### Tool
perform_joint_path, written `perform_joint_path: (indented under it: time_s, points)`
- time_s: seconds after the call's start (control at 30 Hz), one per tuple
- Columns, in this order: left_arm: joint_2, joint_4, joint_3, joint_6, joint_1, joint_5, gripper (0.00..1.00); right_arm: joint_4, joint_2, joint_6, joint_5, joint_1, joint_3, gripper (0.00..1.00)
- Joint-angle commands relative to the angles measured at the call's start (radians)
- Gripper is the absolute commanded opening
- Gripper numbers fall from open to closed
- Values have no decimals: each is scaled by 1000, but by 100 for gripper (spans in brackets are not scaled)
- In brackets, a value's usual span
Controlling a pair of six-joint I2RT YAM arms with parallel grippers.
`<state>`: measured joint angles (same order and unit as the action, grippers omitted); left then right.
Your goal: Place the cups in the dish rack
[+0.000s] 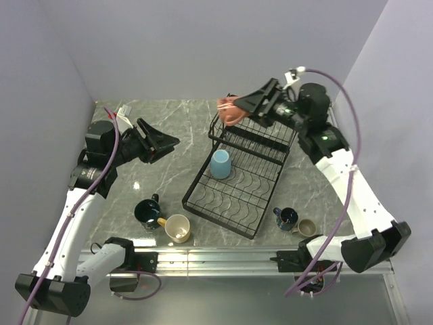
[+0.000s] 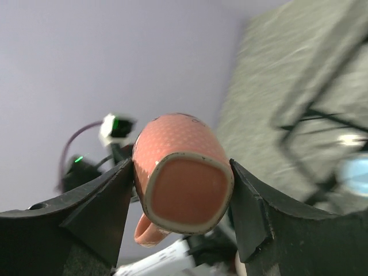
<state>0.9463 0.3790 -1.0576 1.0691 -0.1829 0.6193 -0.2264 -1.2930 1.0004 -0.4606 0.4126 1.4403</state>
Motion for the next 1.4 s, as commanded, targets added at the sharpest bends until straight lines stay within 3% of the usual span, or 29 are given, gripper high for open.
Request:
perform_joint_path:
  time_s: [0.0, 0.1, 0.27, 0.33, 0.47, 0.77, 1.37]
  points:
    - [15, 124, -79, -92, 2, -68, 58, -189, 81, -216, 31, -107, 103, 0]
    - [54, 233, -130, -161, 0, -119, 58, -403, 72, -400, 181, -185, 204, 0]
    - [83, 314, -144, -216, 0, -174, 57, -729, -34, -639, 501, -181, 432, 0]
    - [83, 314, -124, -213, 0, -170, 57, -807, -83, -674, 647, -166, 471, 0]
    - [82, 314, -98, -210, -1, -162, 56, -846, -115, -686, 795, -127, 467, 0]
    - [72, 340, -84, -230, -1, -161, 54, -826, -181, -629, 875, -75, 394, 0]
    - [48, 388, -65, -264, -1, -181, 53, -708, -163, -733, 882, -26, 180, 0]
